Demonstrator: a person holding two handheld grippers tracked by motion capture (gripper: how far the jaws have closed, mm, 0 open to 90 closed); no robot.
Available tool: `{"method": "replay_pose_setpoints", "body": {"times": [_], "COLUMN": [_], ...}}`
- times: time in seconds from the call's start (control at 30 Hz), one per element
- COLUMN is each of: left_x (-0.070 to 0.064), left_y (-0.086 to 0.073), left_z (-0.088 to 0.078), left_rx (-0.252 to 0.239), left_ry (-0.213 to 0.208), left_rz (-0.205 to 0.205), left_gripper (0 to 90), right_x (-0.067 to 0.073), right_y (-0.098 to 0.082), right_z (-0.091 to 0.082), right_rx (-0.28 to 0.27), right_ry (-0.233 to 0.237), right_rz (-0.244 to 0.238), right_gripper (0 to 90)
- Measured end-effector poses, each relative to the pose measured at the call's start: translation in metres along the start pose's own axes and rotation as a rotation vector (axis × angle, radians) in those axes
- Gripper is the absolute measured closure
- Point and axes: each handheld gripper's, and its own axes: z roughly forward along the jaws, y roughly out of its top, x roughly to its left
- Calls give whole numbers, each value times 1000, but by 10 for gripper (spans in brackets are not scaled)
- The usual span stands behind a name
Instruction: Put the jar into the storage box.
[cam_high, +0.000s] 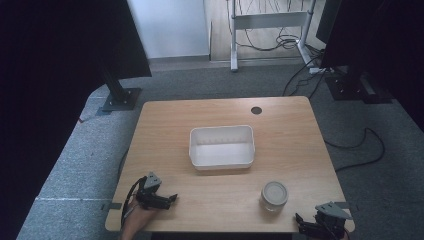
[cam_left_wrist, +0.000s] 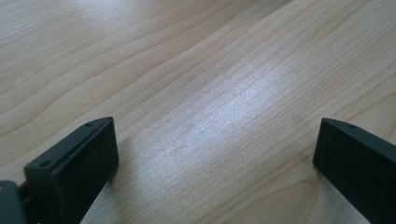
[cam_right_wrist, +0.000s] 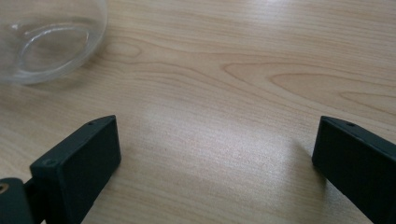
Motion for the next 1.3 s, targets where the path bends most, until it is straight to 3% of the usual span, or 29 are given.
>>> {"method": "replay_pose_setpoints", "body": {"times": [0.77,0.93,1.3], "left_x": [-2,-5,-18], "left_y": [-2,-1,6], "left_z": [-3,-4,-7], "left_rx": [-13,-11,-61], "left_ry": [-5,-14,-36], "left_rz": [0,5,12], "left_gripper": [55,57,48], "right_x": [-2,-2,-2], "right_y": [-5,-5,-5], "right_z": [1,1,2], "right_rx": [-49,-51,-52], "right_ry": [13,16,17], "right_rz": [-11,-12,-15], "right_gripper": [0,0,0]}}
